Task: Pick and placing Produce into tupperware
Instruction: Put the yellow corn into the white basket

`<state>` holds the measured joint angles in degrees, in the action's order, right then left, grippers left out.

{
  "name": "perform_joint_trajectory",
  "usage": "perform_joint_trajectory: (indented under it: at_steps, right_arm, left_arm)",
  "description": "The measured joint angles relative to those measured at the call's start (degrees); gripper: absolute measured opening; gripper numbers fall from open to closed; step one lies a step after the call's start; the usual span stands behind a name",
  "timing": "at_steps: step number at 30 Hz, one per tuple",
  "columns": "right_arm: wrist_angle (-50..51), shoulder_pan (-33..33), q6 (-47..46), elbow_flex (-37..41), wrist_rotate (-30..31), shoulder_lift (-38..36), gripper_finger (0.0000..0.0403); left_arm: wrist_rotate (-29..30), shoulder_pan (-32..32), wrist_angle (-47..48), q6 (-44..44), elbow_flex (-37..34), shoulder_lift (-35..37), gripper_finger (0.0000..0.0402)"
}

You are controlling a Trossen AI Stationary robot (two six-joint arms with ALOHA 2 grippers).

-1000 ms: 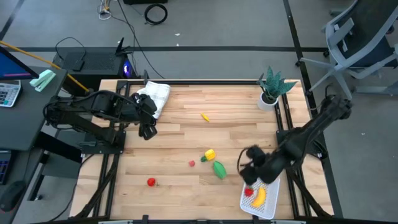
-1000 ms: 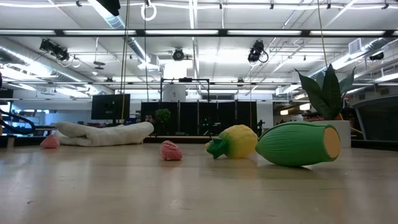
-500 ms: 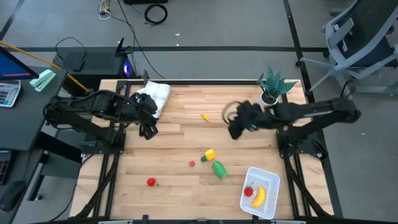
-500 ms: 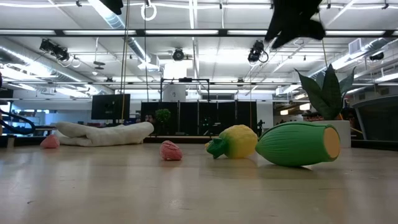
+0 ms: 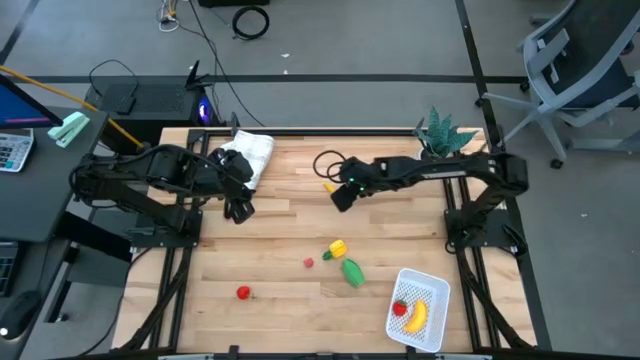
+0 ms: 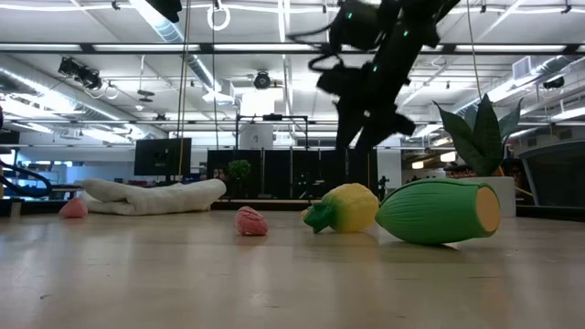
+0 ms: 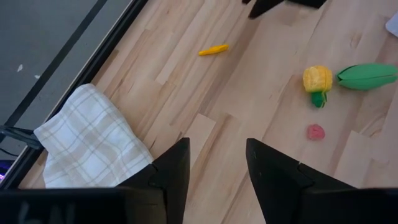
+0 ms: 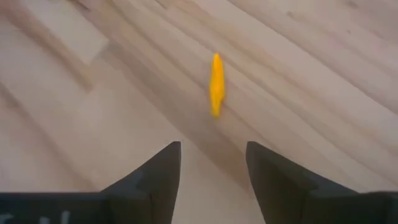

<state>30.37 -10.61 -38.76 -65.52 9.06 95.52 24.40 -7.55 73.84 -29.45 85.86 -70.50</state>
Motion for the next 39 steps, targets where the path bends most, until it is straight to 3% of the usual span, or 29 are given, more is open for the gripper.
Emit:
perform_joint_trajectory:
  at_steps: [20, 30, 34, 39]
  right_arm:
    - [-15.97, -0.85, 5.90, 0.02, 0.27, 15.20, 0.0192]
    - [-16.87, -0.76, 6.05, -0.22, 3.93, 18.64, 0.0189]
    - [-16.73, -0.78, 5.96, -0.16, 4.56, 18.47, 0.0158]
    - [-16.55, -0.89, 5.76, 0.05, 4.23, 17.53, 0.0053]
  left_arm:
    - [0.00, 0.00, -0.22, 0.02, 0.00, 0.00, 0.0163]
    - [0.02, -0.02, -0.22, 0.02, 0.00, 0.00, 0.0162]
    - [0.02, -0.02, -0.22, 0.02, 0.00, 0.00, 0.0162]
    - [0.02, 0.00, -0.22, 0.09, 0.00, 0.00, 0.0162]
